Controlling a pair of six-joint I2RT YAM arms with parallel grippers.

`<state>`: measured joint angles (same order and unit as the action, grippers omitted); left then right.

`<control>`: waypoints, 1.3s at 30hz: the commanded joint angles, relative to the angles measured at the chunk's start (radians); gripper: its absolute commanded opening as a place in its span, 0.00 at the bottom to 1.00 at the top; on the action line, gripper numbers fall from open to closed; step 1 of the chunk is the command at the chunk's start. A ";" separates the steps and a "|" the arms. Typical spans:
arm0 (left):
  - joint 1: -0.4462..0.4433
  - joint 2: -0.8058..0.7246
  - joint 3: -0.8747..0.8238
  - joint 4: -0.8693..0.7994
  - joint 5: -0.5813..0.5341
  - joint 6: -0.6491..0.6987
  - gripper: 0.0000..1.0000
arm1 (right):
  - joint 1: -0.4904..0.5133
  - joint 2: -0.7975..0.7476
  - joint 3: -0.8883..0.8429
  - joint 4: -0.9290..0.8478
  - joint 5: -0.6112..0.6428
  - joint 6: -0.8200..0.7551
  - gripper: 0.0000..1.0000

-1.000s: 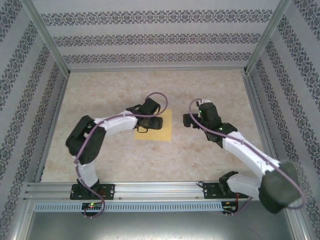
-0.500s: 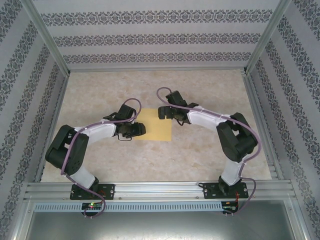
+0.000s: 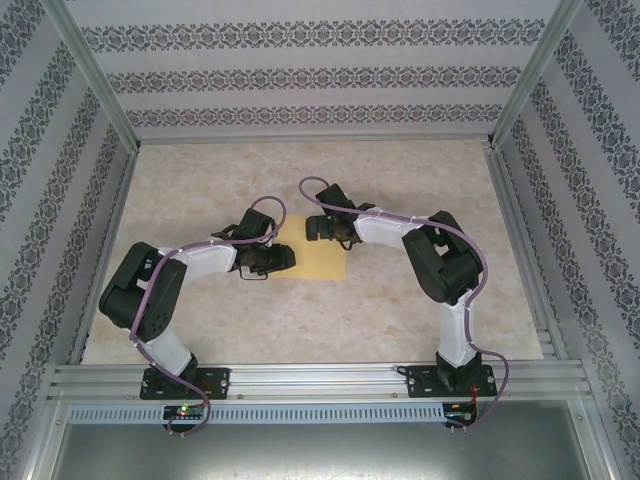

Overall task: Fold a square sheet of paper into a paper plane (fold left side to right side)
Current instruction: Pick up the square sheet of paper from the center of the table.

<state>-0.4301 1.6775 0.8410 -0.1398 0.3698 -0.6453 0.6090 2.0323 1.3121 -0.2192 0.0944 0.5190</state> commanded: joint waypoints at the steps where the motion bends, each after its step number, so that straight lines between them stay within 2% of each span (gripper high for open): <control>1: 0.004 0.035 -0.009 0.003 -0.019 -0.010 0.49 | 0.026 0.038 0.004 -0.007 -0.091 0.048 0.98; 9: 0.003 0.044 -0.014 0.013 -0.026 -0.022 0.49 | 0.054 0.008 -0.022 -0.003 -0.120 0.047 0.96; 16: 0.005 0.023 -0.011 0.011 -0.023 -0.018 0.49 | 0.059 -0.025 -0.029 -0.018 -0.162 0.022 0.78; 22: 0.005 -0.007 0.007 -0.007 -0.016 -0.001 0.51 | 0.058 -0.038 -0.022 -0.023 -0.197 0.000 0.57; 27: 0.013 -0.074 0.016 -0.044 -0.057 0.027 0.60 | 0.059 -0.060 -0.032 -0.001 -0.222 -0.020 0.42; 33: 0.108 -0.213 -0.022 -0.020 0.010 0.046 0.70 | 0.040 -0.159 -0.109 0.100 -0.304 -0.057 0.30; 39: 0.200 -0.453 -0.088 0.041 0.040 0.044 0.87 | -0.037 -0.361 -0.265 0.306 -0.545 -0.088 0.27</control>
<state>-0.2558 1.3128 0.7815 -0.1417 0.3767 -0.6128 0.6155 1.7721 1.0920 -0.0547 -0.2909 0.4641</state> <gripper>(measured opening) 0.854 0.278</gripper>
